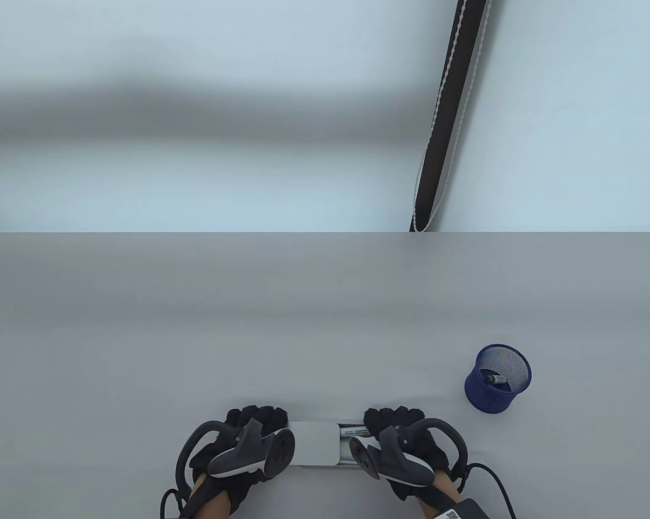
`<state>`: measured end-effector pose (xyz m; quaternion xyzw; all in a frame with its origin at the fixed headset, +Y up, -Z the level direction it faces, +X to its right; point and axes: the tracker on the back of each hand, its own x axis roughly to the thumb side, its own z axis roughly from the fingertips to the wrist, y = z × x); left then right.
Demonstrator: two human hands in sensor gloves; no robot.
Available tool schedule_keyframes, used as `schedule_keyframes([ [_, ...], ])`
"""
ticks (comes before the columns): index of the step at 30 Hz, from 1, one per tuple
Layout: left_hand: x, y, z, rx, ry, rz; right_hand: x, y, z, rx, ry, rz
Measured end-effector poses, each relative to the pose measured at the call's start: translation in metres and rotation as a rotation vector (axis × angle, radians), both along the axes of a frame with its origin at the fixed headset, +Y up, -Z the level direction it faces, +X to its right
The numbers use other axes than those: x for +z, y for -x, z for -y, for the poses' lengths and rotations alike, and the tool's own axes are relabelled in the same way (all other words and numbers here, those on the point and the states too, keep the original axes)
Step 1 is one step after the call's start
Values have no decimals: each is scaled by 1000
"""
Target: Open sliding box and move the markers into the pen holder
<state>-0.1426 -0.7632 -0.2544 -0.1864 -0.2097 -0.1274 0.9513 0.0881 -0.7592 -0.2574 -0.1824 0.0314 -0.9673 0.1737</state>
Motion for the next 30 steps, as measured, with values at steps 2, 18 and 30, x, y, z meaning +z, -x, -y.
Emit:
schedule_keyframes([
  [2, 0, 0, 0, 0, 0, 0, 0, -1, -1, -18, -2, -1],
  [18, 0, 0, 0, -2, -3, 2, -2, -14, -5, -147, -3, 17],
  [30, 0, 0, 0, -2, -3, 2, -6, -31, -6, -334, 47, 94],
])
